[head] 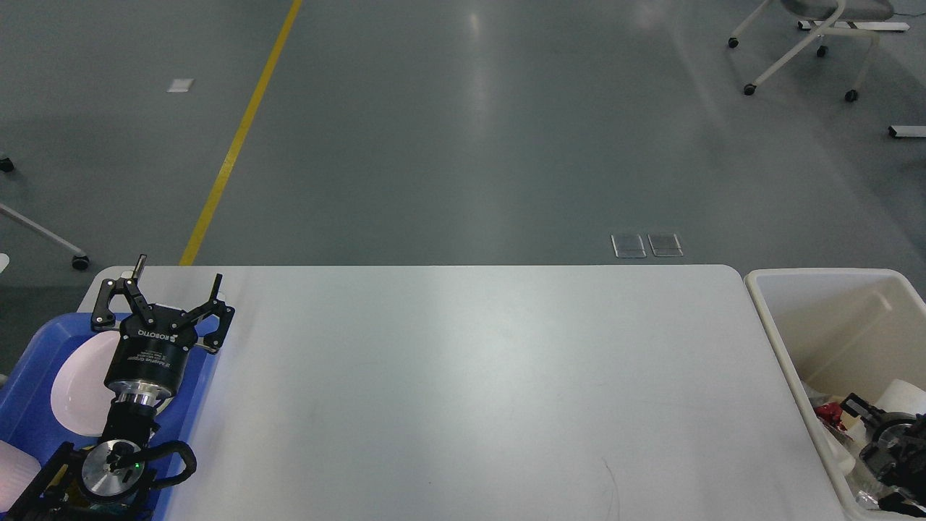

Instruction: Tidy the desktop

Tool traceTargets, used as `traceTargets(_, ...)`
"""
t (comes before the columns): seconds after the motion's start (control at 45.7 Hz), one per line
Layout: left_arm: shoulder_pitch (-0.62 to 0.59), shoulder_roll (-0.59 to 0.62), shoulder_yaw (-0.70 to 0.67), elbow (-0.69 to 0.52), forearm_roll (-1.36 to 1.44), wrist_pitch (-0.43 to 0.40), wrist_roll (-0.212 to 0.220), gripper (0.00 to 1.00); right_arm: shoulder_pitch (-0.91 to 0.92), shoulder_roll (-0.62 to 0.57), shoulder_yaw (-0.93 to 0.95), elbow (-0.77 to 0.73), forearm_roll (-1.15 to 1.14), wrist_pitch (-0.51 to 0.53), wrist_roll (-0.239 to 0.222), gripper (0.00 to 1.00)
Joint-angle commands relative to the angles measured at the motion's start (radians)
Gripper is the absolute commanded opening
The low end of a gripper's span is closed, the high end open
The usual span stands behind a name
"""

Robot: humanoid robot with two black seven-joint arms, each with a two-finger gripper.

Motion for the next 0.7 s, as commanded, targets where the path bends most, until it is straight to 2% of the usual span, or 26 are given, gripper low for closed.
traceTargets(0.0,0.000,0.000,0.000,0.000,0.000,0.000,0.000,0.96,0.000,0.000,0.000,0.001,0.000,-0.064,0.002,0.87)
traceTargets(0.022,0.000,0.000,0.000,0.000,0.000,0.000,0.000,0.96,0.000,0.000,0.000,0.001,0.000,-0.082,0.002,0.98)
traceTargets(0.044,0.000,0.000,0.001,0.000,0.000,0.000,0.000,0.96,0.001,-0.002,0.000,0.003,0.000,-0.096,0.003,1.00)
traceTargets(0.679,0.000,0.000,0.000,0.000,0.000,0.000,0.000,0.96,0.014,-0.014,0.001,0.018,-0.007,-0.104,0.014,1.00)
